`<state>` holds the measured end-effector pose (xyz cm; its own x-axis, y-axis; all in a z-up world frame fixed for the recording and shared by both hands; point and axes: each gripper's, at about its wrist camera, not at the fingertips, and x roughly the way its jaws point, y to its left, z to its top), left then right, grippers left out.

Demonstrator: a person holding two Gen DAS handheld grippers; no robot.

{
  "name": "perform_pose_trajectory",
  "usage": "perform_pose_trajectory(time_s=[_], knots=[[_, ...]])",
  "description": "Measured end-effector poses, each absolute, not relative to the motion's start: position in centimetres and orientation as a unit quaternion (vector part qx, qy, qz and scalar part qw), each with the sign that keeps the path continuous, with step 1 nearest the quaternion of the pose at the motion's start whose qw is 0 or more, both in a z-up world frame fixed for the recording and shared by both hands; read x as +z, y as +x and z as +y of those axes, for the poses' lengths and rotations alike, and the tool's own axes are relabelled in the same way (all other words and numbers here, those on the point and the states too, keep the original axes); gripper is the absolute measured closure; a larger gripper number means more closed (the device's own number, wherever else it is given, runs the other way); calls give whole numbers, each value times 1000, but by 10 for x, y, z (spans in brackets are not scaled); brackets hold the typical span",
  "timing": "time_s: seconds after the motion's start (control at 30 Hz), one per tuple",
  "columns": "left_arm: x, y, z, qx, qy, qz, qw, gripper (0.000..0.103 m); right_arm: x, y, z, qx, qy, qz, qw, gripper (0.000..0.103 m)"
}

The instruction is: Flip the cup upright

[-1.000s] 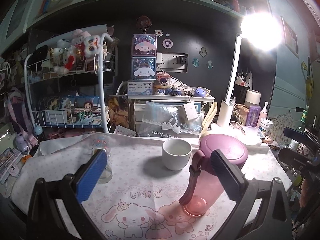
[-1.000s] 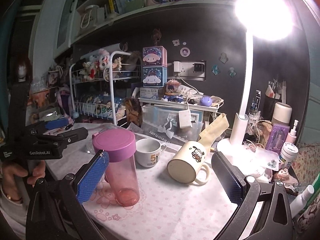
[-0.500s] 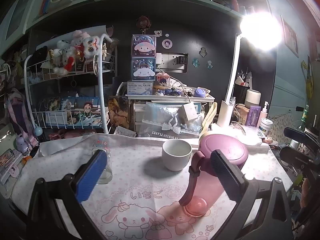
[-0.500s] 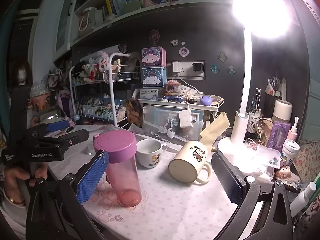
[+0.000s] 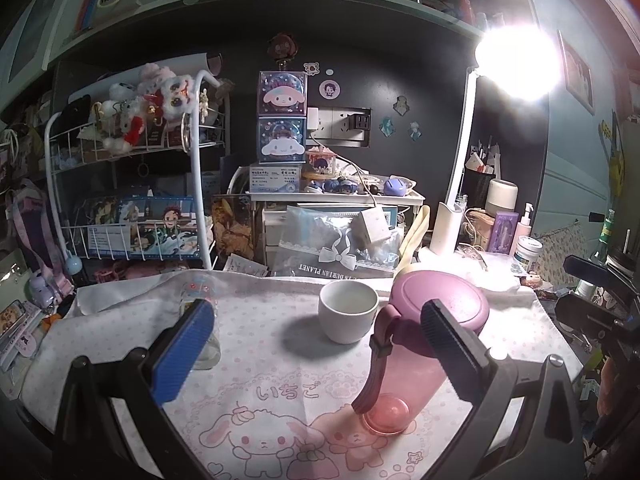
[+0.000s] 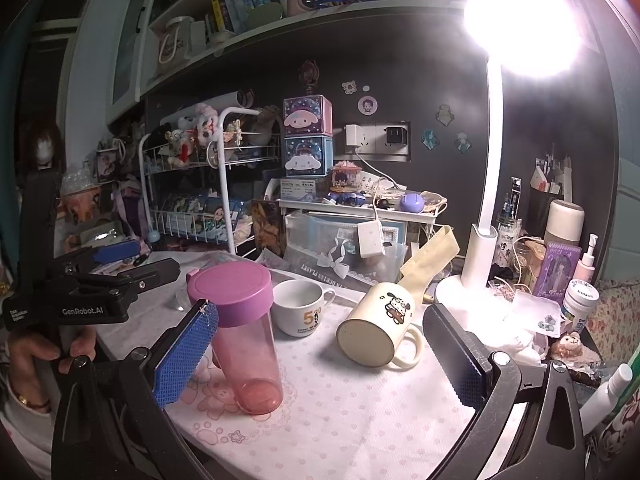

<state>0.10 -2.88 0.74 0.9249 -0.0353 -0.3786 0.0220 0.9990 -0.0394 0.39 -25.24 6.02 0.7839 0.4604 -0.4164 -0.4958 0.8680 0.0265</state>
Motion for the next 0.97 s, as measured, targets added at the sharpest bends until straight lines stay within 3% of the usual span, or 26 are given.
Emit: perform_pose_trajectory(time_s=[0.97], knots=[[10, 2, -42, -18, -10, 187, 982, 1, 62, -1, -251, 254, -40, 208, 944, 1]])
